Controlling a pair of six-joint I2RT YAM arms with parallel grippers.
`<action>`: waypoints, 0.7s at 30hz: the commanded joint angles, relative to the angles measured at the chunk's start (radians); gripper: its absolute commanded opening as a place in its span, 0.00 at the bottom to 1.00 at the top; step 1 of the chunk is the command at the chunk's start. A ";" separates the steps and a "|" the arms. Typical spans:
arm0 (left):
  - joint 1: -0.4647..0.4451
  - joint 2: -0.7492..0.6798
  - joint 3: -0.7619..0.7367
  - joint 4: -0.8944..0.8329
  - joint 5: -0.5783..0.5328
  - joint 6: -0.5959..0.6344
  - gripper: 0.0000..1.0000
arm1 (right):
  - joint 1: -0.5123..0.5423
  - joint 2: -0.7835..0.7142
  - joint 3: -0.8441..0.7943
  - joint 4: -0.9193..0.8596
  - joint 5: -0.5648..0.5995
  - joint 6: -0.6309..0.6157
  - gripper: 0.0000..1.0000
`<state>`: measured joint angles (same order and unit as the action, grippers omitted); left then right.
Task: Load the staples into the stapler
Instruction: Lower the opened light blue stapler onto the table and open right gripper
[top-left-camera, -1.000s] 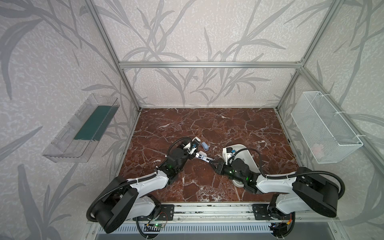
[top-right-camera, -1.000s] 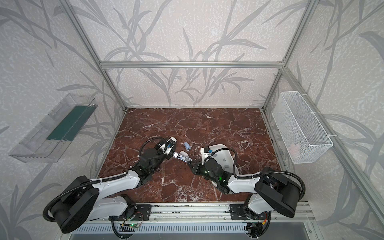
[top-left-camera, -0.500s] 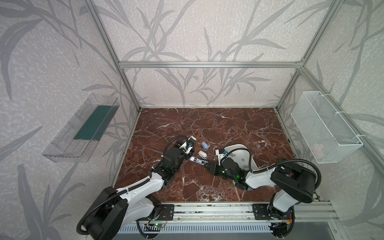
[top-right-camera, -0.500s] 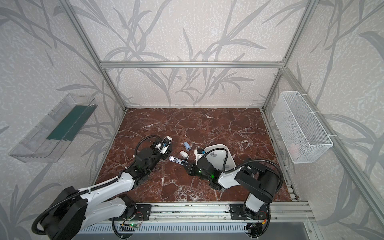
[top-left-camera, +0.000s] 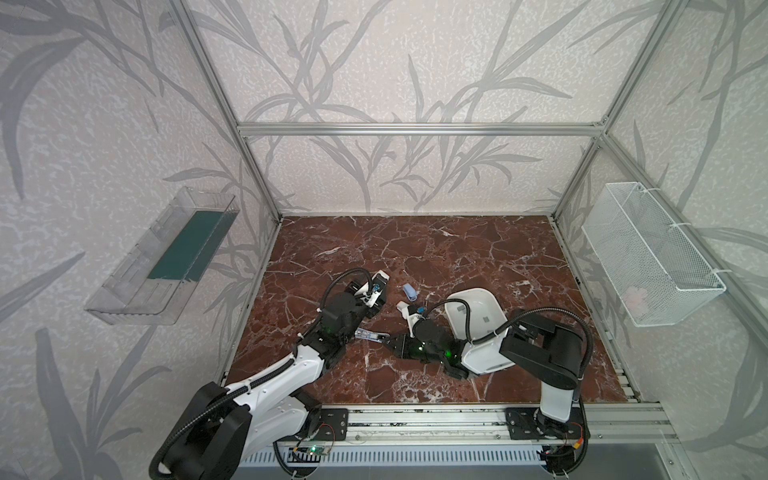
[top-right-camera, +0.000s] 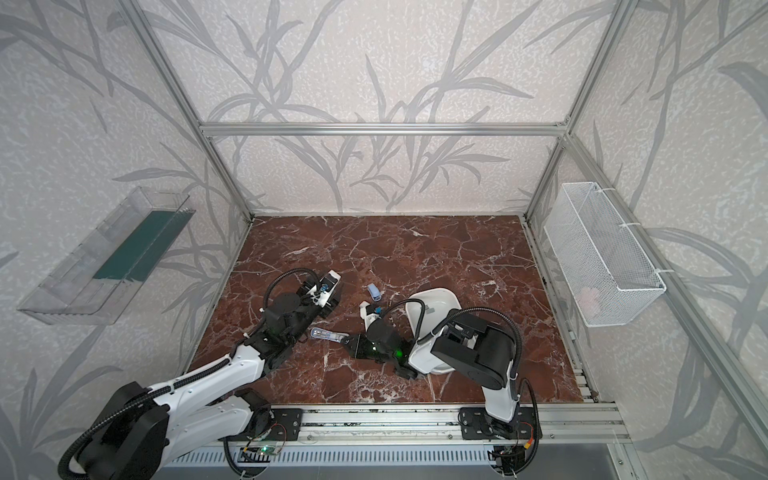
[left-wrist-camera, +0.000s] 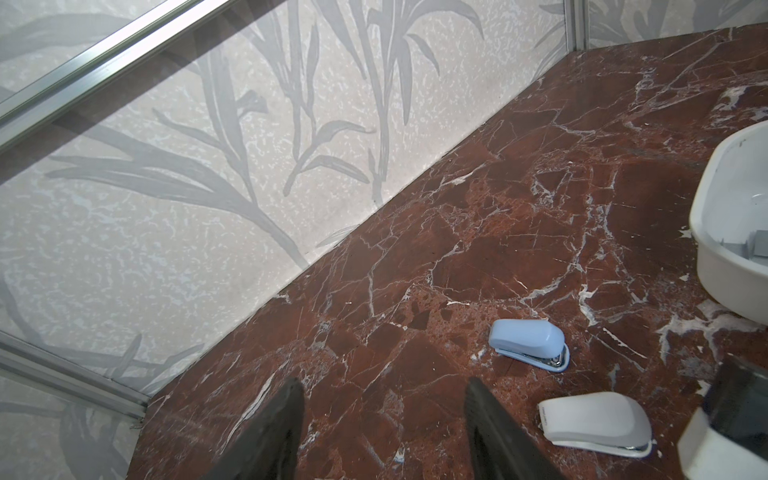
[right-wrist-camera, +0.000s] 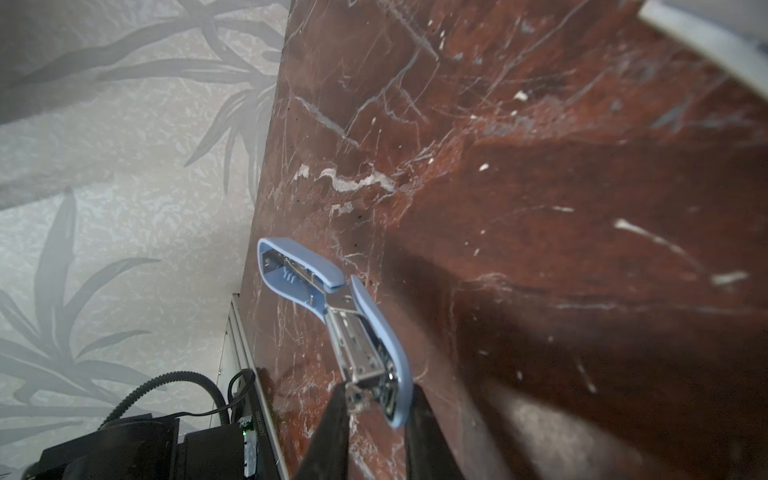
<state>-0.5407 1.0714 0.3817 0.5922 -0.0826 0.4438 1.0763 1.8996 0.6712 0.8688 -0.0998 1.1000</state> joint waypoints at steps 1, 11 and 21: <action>0.004 -0.010 0.023 -0.008 0.024 -0.010 0.63 | 0.001 0.029 0.016 -0.036 0.000 0.007 0.17; 0.005 -0.002 0.025 -0.014 0.042 0.003 0.64 | 0.000 0.007 -0.003 -0.098 0.022 -0.003 0.46; 0.007 0.126 0.089 -0.094 0.220 0.126 0.60 | -0.003 -0.157 -0.075 -0.231 0.155 -0.075 0.64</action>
<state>-0.5385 1.1625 0.4416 0.5346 0.0311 0.5014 1.0752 1.7935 0.6212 0.7162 -0.0158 1.0653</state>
